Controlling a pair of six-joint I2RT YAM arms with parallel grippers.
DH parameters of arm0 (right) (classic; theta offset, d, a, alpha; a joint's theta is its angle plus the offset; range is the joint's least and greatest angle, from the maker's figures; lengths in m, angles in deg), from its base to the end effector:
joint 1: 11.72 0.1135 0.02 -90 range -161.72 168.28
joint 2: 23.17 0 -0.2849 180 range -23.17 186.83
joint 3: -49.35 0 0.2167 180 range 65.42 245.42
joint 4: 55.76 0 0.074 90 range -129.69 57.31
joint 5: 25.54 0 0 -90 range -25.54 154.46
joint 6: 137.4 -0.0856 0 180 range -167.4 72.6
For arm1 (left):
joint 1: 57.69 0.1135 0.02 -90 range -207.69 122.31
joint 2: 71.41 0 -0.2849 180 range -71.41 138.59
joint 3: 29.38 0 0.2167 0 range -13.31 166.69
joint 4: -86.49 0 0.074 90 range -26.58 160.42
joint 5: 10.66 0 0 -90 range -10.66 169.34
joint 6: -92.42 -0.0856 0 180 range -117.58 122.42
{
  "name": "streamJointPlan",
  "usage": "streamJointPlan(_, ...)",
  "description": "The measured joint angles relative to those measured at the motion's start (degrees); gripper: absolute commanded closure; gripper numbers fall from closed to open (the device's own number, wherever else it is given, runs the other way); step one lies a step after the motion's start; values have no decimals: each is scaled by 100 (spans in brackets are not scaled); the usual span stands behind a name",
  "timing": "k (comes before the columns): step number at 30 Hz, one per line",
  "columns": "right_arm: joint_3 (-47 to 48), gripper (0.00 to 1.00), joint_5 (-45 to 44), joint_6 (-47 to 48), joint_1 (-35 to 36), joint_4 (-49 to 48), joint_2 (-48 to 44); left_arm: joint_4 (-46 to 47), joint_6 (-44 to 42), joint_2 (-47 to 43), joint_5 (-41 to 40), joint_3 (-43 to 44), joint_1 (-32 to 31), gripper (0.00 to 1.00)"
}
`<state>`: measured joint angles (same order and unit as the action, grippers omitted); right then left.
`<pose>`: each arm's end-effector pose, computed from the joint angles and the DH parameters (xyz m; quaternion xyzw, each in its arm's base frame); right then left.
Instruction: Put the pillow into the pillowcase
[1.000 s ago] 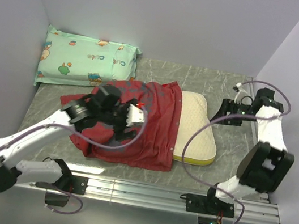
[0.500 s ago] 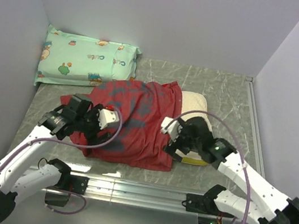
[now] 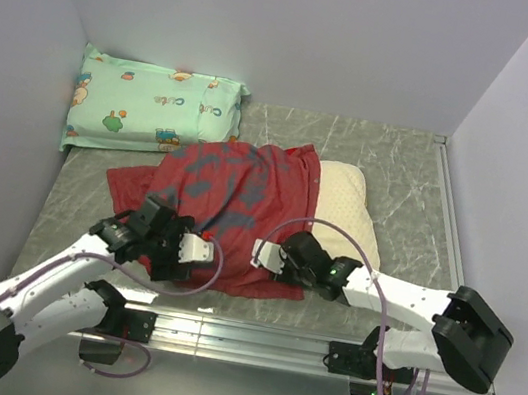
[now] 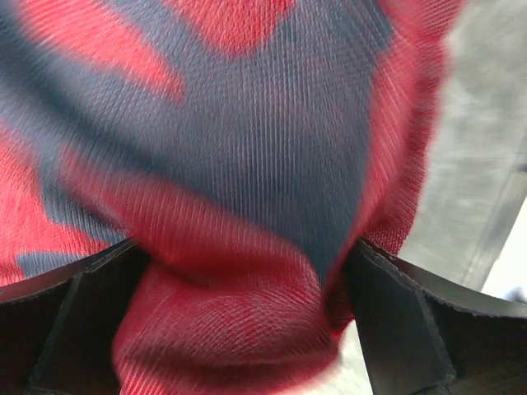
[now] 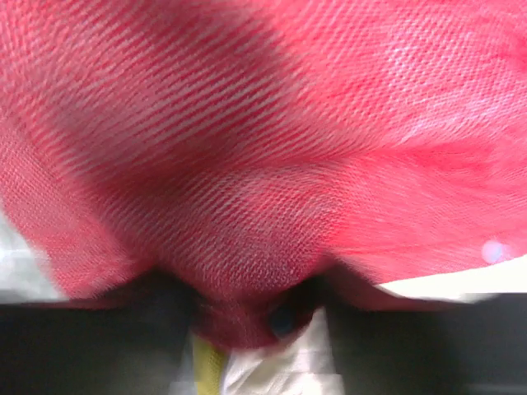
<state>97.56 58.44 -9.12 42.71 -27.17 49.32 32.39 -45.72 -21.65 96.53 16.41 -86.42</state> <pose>0.1399 0.1801 0.1692 -0.6735 0.6655 -0.0046 0.3218 0.1058 -0.0868 0.1838 0.6231 0.7191 -0.0958 0.2923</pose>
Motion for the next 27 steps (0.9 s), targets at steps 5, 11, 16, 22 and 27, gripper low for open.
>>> streamJointPlan(5, 501, 100, 116, -131, -365, 249, 57, 1176, -9, 785, -566, -249, -334, 81)
streamJointPlan(11, 1366, 100, 863, -2, -1528, 1071, -778, 820, 695, 1012, 15, 1209, 120, 100)
streamJointPlan(16, 2420, 100, 1300, 66, -2037, 1742, -1659, 208, 1235, 767, 413, 2697, 275, 100)
streamJointPlan(22, 3674, 100, 2317, -304, -2020, 3230, -2404, -844, 1945, 122, 852, 3856, 297, 100)
streamJointPlan(27, 4363, 100, 2780, -540, -2107, 3565, -2345, -1388, 2566, -2, 1314, 4461, 289, 100)
